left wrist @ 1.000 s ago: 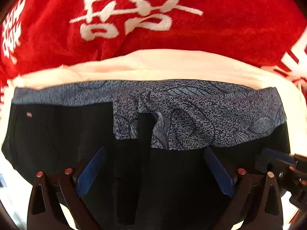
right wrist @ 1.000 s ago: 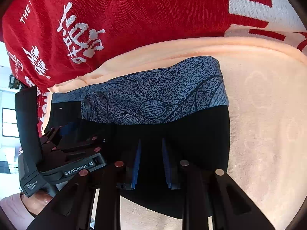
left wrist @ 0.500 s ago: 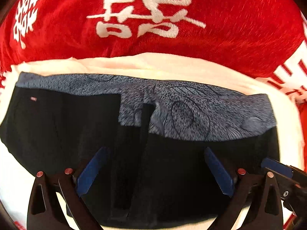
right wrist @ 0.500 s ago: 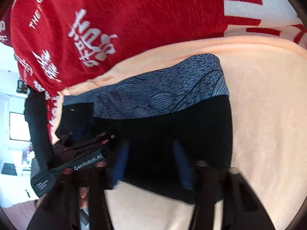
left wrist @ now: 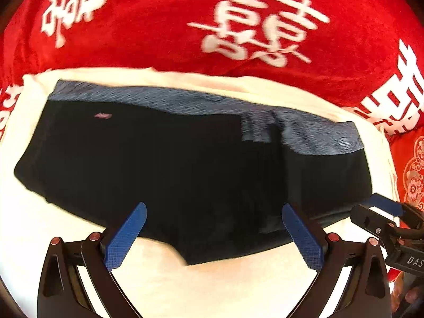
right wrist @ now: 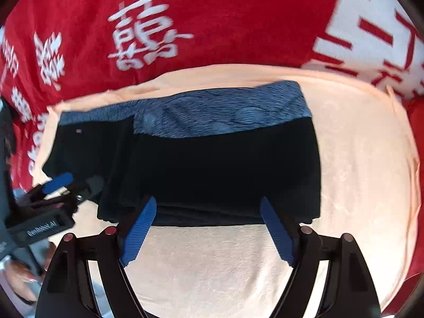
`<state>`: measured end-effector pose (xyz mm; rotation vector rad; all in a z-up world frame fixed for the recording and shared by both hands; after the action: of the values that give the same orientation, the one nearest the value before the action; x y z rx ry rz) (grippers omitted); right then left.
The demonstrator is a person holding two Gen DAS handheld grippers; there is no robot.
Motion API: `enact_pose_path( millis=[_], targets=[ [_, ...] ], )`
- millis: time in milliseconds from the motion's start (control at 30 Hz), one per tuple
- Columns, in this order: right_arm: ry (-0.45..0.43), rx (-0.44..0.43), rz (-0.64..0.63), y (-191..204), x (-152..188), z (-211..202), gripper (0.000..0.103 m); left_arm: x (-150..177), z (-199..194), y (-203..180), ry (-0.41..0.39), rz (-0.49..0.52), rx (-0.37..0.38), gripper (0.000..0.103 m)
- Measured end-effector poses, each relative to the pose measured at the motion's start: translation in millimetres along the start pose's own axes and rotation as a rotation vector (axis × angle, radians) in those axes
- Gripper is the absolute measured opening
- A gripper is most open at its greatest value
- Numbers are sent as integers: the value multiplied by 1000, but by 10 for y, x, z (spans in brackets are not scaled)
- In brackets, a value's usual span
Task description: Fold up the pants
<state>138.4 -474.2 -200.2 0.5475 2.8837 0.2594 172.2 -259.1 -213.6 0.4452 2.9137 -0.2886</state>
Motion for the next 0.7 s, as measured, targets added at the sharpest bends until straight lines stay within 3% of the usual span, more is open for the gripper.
enact_pose_path(
  millis=[267, 400, 600, 700],
  targets=[
    [71, 7, -184, 837, -61, 226, 84, 189, 40, 768, 65, -108, -60, 103],
    [99, 18, -267, 1246, -100, 377, 84, 235, -29, 1151, 46, -177, -120, 103],
    [142, 23, -326, 1548, -102, 546, 85, 326, 14, 1723, 65, -298, -115, 103],
    [175, 40, -333, 1583, -34, 653, 85, 369, -38, 1999, 28, -366, -99, 103]
  ],
)
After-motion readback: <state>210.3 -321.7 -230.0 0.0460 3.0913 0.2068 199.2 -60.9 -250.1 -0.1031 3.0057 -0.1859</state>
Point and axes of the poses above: each gripper's, at about its wrist camera, not at the fingertips, and z roughly the way its jaws point, y to its left, x to its underside, the point moved 3 cm from there along z, roughly the way its jaws point
